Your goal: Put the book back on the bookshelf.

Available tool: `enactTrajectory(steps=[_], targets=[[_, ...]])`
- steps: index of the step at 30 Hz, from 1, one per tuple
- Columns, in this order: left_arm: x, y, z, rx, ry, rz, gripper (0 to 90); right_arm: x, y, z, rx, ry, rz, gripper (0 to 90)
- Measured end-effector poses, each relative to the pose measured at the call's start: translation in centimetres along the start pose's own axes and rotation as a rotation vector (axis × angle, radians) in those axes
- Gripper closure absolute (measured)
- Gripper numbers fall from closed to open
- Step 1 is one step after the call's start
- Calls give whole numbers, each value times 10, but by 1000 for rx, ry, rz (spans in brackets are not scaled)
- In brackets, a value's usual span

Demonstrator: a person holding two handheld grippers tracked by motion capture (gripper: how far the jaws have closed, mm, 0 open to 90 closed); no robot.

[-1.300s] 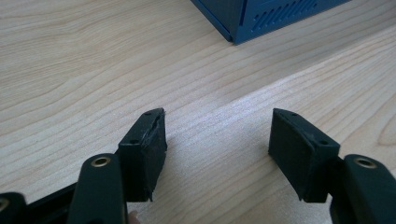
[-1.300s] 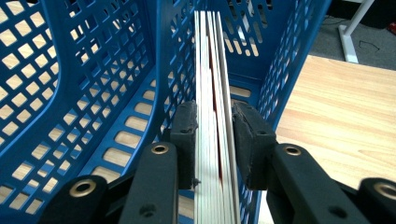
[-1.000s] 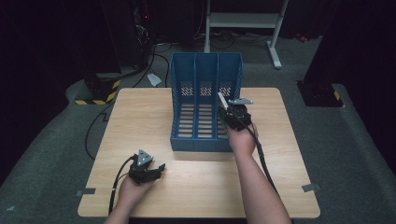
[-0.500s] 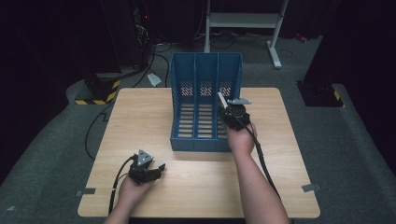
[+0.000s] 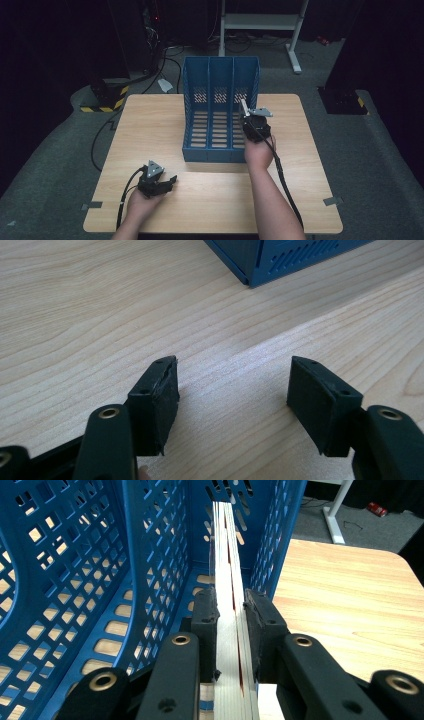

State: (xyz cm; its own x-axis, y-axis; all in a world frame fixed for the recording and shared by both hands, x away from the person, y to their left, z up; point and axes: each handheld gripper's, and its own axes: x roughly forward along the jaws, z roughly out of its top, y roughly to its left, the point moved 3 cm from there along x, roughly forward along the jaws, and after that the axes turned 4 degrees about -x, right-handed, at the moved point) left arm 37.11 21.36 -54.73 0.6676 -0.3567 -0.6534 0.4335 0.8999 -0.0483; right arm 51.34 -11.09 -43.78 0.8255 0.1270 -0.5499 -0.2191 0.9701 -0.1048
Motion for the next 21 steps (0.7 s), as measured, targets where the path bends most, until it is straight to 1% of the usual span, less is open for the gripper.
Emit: enactTrajectory(steps=[3, 7, 9, 12, 15, 16, 21], targets=[[0, 0, 0, 0, 1, -1, 372, 0, 0, 0, 3, -3, -8, 762], [0, 0, 0, 0, 0, 0, 373, 1, 0, 0, 21, -5, -39, 763], [0, 1, 0, 12, 1, 3, 375, 1, 0, -1, 36, -8, -55, 763], [-1, 1, 0, 15, 2, 2, 375, 1, 1, -1, 51, -10, -70, 763], [-1, 0, 0, 7, 1, -3, 375, 1, 1, -2, 58, -9, -86, 762], [-1, 0, 0, 7, 1, -3, 375, 1, 1, -2, 59, -16, -90, 762], [0, 0, 0, 3, -2, -3, 376, 2, 0, -2, 64, -20, -92, 762]])
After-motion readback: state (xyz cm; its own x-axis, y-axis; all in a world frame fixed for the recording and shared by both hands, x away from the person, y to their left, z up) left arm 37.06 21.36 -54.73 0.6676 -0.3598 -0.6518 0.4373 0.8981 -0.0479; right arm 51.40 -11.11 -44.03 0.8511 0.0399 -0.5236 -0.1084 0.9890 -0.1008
